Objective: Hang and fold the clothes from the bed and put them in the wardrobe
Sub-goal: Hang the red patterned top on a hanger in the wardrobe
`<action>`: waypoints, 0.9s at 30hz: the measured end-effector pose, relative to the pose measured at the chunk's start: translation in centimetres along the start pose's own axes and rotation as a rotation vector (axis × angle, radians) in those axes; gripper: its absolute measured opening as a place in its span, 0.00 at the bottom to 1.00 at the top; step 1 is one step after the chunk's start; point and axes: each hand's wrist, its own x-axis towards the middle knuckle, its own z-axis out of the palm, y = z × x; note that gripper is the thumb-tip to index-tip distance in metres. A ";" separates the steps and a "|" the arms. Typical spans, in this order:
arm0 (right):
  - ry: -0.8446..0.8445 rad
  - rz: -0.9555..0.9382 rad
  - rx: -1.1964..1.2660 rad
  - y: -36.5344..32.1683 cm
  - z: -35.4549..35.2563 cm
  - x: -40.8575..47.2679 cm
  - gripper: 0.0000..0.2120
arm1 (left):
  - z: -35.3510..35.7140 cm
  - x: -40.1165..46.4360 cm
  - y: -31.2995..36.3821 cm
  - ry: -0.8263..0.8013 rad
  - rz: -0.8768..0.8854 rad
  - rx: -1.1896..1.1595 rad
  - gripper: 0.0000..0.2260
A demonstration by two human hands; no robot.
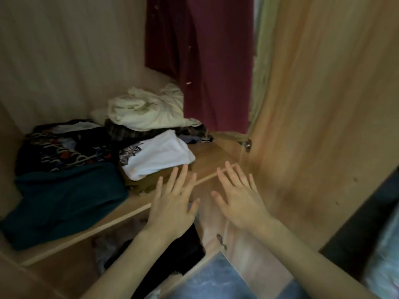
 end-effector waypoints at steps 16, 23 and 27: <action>0.138 0.615 -0.003 13.4 -5.1 -24.6 0.32 | 2.5 -3.5 26.2 -0.121 0.626 -0.131 0.28; 0.210 0.901 -0.046 20.1 -8.2 -41.0 0.40 | 2.7 -8.8 42.3 -0.132 0.896 -0.204 0.29; 0.227 1.017 -0.073 23.3 -10.0 -50.4 0.32 | 2.8 -13.1 51.1 -0.167 1.017 -0.195 0.30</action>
